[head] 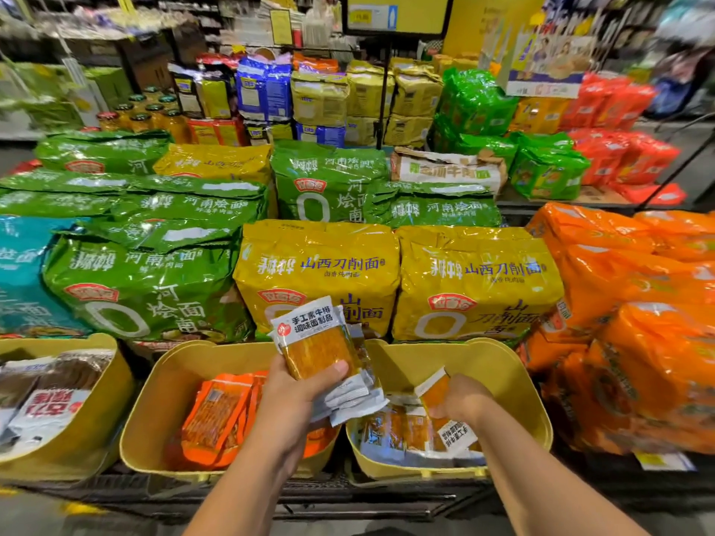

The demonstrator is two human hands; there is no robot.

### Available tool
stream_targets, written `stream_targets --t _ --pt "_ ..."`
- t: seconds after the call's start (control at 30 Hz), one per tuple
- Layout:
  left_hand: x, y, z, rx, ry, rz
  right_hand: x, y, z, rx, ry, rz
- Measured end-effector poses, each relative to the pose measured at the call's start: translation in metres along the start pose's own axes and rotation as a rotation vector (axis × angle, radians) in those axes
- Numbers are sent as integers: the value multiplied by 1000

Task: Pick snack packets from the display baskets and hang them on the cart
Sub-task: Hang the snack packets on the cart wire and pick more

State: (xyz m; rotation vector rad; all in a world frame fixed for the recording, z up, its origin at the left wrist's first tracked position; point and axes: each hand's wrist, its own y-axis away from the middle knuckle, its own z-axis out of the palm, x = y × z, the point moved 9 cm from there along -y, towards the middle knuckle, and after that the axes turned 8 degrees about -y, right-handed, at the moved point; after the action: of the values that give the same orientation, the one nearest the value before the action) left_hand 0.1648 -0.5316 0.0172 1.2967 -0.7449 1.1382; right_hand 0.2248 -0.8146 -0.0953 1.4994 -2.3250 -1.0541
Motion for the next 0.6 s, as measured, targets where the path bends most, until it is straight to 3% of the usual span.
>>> stream_targets --t 0.1,0.2,0.3,0.37,0.43,0.53,0.6 --pt "-4 0 7 -49 -23 -23 13 8 -12 131 18 86" --pt "-9 1 14 -93 -39 -56 9 16 -11 171 171 -5" --pt "-11 -1 22 -126 -61 -89 -2 31 3 3 220 -113" --pt "-12 -1 26 -150 -74 -108 3 44 5 -70 119 -60" --pt "-11 -1 31 -179 -101 -109 -6 65 -9 -33 -67 -93" --pt "-10 -5 38 -211 -138 -95 -27 98 -53 180 -645 -333" --pt "-15 -8 43 -224 -125 -104 -46 126 -59 41 -1033 -486"
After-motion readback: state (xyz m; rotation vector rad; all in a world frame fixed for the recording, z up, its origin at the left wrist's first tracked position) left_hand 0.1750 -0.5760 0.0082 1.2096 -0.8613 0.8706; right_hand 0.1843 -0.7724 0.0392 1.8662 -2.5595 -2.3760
